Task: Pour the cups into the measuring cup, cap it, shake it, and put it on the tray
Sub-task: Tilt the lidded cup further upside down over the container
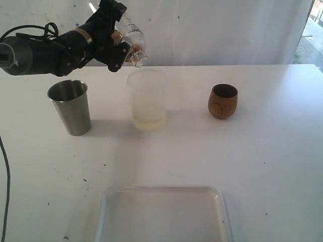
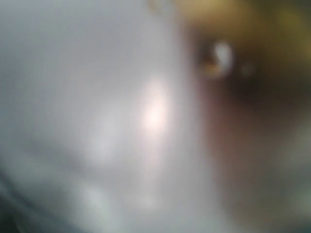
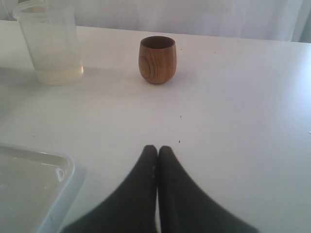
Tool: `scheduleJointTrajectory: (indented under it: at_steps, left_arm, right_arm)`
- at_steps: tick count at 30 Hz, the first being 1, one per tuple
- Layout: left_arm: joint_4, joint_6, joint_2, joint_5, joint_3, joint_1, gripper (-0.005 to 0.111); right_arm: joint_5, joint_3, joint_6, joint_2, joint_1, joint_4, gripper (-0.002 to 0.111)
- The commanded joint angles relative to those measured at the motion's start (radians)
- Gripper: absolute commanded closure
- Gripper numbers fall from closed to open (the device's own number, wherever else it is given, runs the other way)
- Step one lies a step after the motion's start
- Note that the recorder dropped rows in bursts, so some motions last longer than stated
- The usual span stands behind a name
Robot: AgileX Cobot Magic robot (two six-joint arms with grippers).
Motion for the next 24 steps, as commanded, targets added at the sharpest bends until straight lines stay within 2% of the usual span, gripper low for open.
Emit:
scheduleJointTrajectory:
  at_steps: [1, 4, 12, 15, 17, 22, 24]
  left_arm:
    - [0.072, -0.014, -0.015, -0.064, -0.01, -0.002, 0.107]
    - [0.155, -0.014, -0.015, -0.064, -0.01, -0.002, 0.107]
    - [0.169, -0.012, -0.015, -0.12, -0.01, -0.002, 0.107]
    - [0.169, 0.12, -0.015, -0.17, -0.01, -0.002, 0.107]
    - [0.174, 0.142, -0.015, -0.192, -0.01, -0.002, 0.107]
    - [0.312, 0.141, -0.015, -0.209, -0.01, -0.002, 0.107]
    - [0.319, 0.141, -0.015, -0.219, -0.01, -0.002, 0.107]
  right_arm:
    - [0.0, 0.005, -0.002, -0.005, -0.005, -0.003, 0.108]
    - [0.0, 0.005, -0.002, -0.005, -0.005, -0.003, 0.108]
    - [0.0, 0.005, -0.002, -0.005, -0.005, -0.003, 0.108]
    - [0.0, 0.005, -0.002, -0.005, -0.005, -0.003, 0.108]
    - [0.0, 0.005, -0.002, -0.005, -0.005, -0.003, 0.108]
    - [0.0, 0.005, -0.002, -0.005, -0.005, -0.003, 0.108]
    - [0.0, 0.005, -0.002, -0.005, -0.005, -0.003, 0.108]
